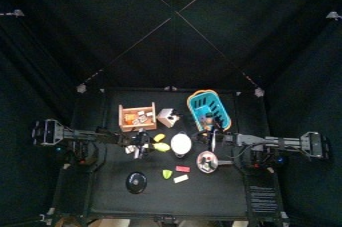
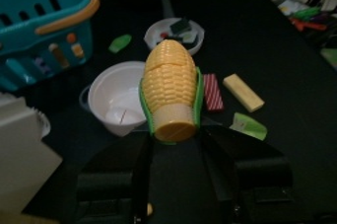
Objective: Regrasp corn
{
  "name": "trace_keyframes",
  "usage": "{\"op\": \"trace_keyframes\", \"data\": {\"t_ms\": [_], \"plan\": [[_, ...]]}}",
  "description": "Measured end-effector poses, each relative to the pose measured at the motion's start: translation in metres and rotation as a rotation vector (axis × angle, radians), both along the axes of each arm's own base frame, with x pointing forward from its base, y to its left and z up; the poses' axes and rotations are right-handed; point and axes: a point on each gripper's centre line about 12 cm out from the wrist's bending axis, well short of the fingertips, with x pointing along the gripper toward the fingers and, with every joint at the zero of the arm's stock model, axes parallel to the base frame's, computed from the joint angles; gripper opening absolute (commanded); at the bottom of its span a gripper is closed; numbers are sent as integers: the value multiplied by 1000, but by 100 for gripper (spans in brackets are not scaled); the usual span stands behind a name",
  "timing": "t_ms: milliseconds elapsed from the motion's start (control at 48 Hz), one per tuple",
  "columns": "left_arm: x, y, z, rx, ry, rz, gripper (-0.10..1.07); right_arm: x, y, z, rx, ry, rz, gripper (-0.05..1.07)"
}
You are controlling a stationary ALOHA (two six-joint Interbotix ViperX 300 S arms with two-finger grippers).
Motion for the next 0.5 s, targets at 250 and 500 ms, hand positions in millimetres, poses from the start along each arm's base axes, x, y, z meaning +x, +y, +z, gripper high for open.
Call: {"op": "trace_keyframes", "data": {"t_ms": [250,500], "plan": [[1,-2,-1,-13,-20,-19,62,39,14,1,-105,8,103,66],[0,-2,-4,-13,-11,-19,62,44,13,0,-118,14,107,66]]}}
